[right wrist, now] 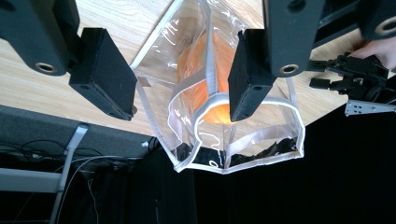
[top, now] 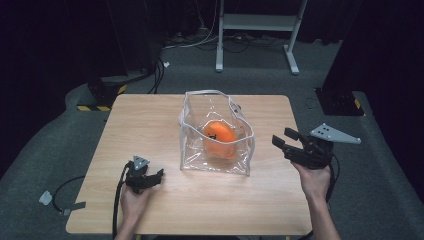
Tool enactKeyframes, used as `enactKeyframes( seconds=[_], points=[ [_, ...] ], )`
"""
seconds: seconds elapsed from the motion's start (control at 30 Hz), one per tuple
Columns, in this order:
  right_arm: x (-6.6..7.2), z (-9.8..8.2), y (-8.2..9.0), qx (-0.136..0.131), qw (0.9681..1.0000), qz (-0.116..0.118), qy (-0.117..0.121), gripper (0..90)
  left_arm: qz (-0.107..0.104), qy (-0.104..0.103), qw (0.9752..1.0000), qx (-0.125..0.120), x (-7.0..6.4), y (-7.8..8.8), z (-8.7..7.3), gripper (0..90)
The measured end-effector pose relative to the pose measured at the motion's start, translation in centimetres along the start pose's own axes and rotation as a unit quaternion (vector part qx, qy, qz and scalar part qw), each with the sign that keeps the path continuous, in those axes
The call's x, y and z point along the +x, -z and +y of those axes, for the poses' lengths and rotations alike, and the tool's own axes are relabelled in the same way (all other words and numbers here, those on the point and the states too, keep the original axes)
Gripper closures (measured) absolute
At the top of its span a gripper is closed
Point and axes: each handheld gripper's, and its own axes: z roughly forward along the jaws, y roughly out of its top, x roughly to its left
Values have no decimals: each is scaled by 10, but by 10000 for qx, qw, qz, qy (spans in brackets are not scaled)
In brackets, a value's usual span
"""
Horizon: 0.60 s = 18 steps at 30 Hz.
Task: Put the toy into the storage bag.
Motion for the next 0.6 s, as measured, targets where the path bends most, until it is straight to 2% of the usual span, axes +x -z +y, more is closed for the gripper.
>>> enactKeyframes(
  seconds=[0.6],
  points=[
    [-2, -20, 5, 59, 9999, -50, -110, 414, 4, 44, 10000, -42, -1, -1, 0, 279]
  ],
)
